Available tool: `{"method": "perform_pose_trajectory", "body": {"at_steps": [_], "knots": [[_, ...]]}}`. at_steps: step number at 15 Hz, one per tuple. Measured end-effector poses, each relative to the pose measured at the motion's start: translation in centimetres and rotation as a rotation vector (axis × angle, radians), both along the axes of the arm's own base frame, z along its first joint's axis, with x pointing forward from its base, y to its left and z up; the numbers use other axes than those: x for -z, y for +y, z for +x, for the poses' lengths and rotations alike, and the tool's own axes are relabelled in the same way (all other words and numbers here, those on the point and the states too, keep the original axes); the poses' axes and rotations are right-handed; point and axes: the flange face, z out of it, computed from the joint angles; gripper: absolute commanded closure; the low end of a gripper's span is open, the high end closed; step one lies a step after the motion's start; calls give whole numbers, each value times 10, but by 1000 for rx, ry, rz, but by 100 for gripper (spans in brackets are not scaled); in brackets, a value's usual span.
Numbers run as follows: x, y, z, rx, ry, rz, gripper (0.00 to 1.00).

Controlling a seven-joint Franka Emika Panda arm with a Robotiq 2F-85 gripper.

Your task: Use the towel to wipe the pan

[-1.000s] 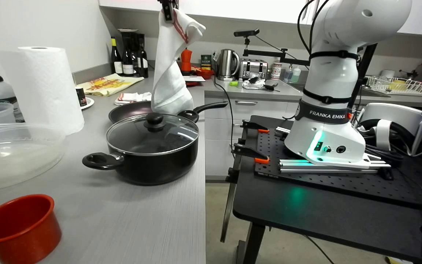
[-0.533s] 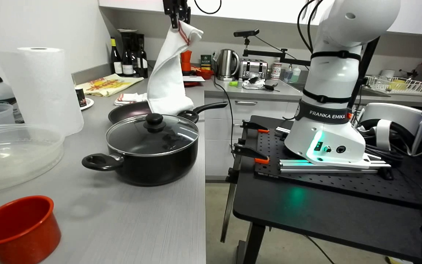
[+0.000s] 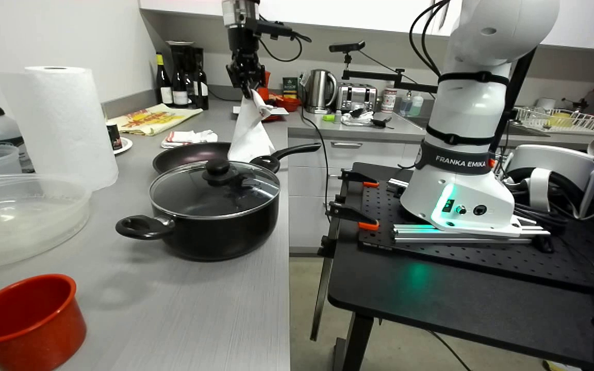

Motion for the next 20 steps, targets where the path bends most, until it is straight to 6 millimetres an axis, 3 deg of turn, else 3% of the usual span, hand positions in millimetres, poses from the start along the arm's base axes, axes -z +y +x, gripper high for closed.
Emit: {"method": "perform_pose_trajectory", "body": {"at_steps": [3,8,14,17,18,20], "knots": [[37,-7,20,37,57,-30,100],[76,-5,40,-23,138,-16,100],[91,19,50,-268,220,68,100],[102,18,49,-305,271,70,100],[107,15,48,-312,288,62,75],[117,9,44,-324,316,41,67]]}}
